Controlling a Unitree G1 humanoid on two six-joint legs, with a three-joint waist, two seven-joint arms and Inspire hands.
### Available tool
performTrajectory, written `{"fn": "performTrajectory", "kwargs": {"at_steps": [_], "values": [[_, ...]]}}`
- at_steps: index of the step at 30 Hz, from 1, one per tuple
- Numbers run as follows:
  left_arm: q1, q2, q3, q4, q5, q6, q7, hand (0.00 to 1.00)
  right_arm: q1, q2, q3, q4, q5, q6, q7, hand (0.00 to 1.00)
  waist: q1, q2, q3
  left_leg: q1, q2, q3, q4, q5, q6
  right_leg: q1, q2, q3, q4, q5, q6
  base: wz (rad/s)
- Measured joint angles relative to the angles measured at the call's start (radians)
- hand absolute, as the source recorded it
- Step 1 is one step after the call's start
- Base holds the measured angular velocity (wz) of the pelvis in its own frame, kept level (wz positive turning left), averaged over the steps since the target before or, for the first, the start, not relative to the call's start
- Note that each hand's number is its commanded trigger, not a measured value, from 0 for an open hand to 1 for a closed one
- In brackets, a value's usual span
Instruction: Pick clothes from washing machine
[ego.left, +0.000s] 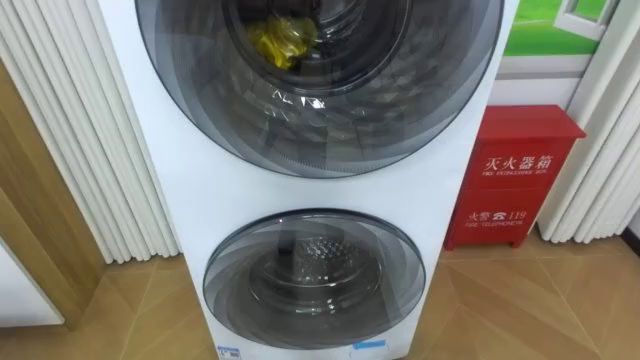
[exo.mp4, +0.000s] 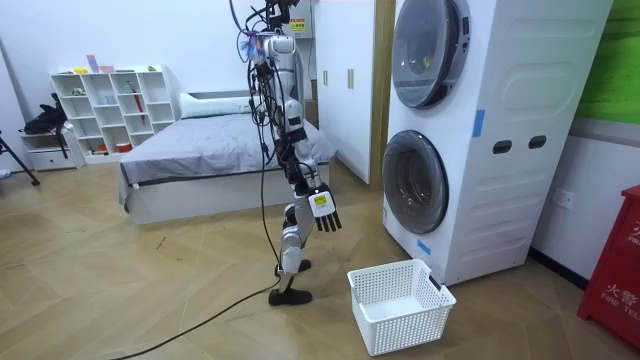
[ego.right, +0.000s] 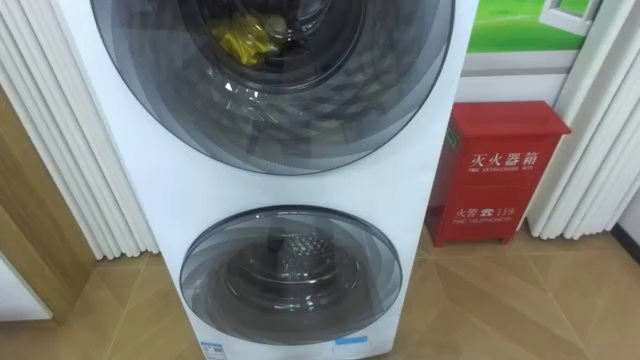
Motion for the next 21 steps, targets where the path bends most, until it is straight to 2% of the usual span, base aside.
{"fn": "performTrajectory", "kwargs": {"at_steps": [8, 12, 21], "values": [[0.003, 0.002, -0.001, -0.018, 0.000, -0.007, 0.020, 0.00, -0.002, -0.001, 0.001, 0.000, 0.002, 0.000, 0.010, 0.00, -0.001, 0.002, 0.0021, -0.001, 0.000, -0.001, -0.005, 0.000, 0.000, 0.001, 0.000, -0.005, 0.000, 0.000, 0.000, 0.00], [0.011, 0.003, -0.001, -0.021, 0.000, -0.021, 0.021, 0.00, -0.001, -0.001, 0.001, 0.001, 0.017, 0.000, 0.026, 0.00, -0.003, -0.004, 0.0023, 0.001, 0.000, -0.001, -0.003, 0.000, 0.000, 0.008, 0.000, -0.007, -0.001, 0.000, 0.000, 0.00], [0.014, 0.003, 0.000, -0.020, 0.000, -0.020, 0.019, 0.00, 0.001, 0.001, 0.001, 0.014, 0.095, 0.014, 0.044, 0.00, -0.001, -0.017, 0.0012, 0.002, 0.000, -0.001, -0.005, 0.000, 0.000, 0.007, 0.000, -0.006, -0.001, 0.000, 0.000, 0.00]]}}
